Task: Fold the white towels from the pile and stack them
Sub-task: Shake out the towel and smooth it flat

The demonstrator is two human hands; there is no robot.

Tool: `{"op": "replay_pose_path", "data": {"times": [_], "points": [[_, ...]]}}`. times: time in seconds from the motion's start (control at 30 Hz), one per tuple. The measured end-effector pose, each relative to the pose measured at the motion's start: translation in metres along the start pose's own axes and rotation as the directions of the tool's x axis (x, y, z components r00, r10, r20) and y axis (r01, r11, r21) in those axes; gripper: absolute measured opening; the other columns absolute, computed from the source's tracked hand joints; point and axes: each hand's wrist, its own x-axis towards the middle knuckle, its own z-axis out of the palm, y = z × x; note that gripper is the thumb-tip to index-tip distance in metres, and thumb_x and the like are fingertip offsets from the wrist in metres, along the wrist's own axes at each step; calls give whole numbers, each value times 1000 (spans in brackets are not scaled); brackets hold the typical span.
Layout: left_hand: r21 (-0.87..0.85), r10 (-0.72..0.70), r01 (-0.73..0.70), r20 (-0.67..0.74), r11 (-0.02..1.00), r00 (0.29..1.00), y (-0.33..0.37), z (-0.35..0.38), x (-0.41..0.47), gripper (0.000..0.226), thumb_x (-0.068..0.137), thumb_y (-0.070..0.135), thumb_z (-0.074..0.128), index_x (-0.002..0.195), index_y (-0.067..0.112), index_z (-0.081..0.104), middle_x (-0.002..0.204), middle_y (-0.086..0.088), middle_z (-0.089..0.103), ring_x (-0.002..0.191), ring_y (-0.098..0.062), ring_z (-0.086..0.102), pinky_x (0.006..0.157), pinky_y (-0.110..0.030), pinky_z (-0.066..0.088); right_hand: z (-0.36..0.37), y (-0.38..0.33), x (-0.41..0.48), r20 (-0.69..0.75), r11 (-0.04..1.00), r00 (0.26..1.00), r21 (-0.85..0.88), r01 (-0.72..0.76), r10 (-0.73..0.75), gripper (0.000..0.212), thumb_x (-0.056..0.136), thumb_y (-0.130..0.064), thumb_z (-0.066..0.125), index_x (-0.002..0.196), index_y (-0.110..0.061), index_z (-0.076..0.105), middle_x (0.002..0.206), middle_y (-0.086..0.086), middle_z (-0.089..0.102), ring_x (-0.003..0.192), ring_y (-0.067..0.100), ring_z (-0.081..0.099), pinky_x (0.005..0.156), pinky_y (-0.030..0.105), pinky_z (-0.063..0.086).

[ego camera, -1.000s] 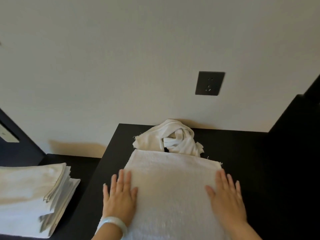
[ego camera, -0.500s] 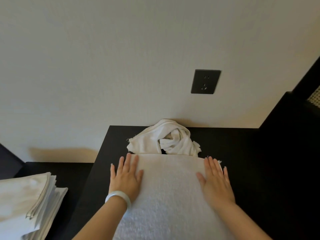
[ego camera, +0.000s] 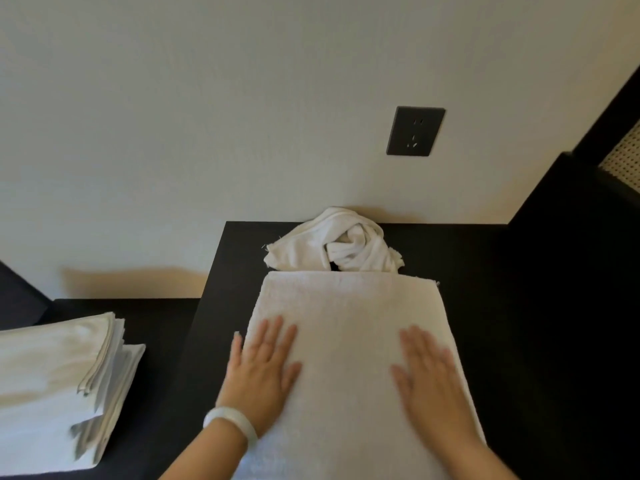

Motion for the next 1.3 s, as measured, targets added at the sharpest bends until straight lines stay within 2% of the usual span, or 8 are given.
{"op": "replay_pose_path", "data": {"times": [0.13,0.23,0.33,0.53,0.63,0.83,1.07,1.3], "points": [[-17,-156,156,9,988,988,-9,-7,-15,76,85,62,-19,153,25,-16,163,-4,-15,150,-28,-10,121,-49,-6,-16,15,-6,-3,966,969,-89,-245,246,69,98,-57,6,151,-20,-16,165,2,-9,150,17,-15,123,43,-8],[-51,72,-78,-106,996,992,35,-6,-41,69,94,55,19,148,17,41,155,-12,35,141,-33,35,115,-51,23,-15,-33,-30,23,999,999,46,27,-28,67,102,-50,26,155,-22,-5,165,1,-4,150,14,-13,121,36,-16],[39,329,-327,-46,944,943,53,2,-66,62,97,55,30,146,20,44,154,-6,37,139,-27,40,106,-46,25,-8,-65,-64,82,952,950,78,295,-301,62,97,-49,32,150,-19,39,158,2,30,145,16,30,114,36,16],[-46,453,-452,12,891,892,-8,7,-75,70,96,69,26,156,34,10,164,8,1,151,-19,2,118,-39,0,-5,14,-77,110,962,957,84,261,-270,62,91,-71,1,146,-52,-20,150,-31,-35,139,-10,-29,115,18,-22],[-205,505,-499,-22,842,863,-36,19,-75,76,90,78,29,152,46,-3,159,21,-20,147,-5,-22,118,-34,-18,-16,40,-83,198,932,937,282,227,-288,59,92,-68,27,145,-62,3,151,-43,-18,142,-15,-15,119,19,-8],[-370,507,-509,-111,777,855,-55,30,-75,70,86,73,48,148,52,21,160,29,-6,148,-2,-12,120,-30,-15,-20,67,-92,245,867,918,468,169,-312,72,84,-53,65,141,-67,23,154,-42,2,145,-12,-5,118,29,-3],[-575,317,-404,-251,711,915,-59,18,-80,34,83,52,56,115,45,65,142,35,43,139,6,32,119,-32,26,-24,76,-98,247,883,925,442,158,-289,64,77,-44,72,130,-66,44,152,-43,13,144,-14,1,117,22,1],[-614,417,-234,172,754,892,-68,-32,-73,30,82,65,52,102,47,63,105,32,64,104,9,60,97,-22,50,-70,73,-84,366,842,911,538,-40,-190,27,88,-27,68,97,-53,70,116,-34,63,114,-11,57,100,12,44]]}}
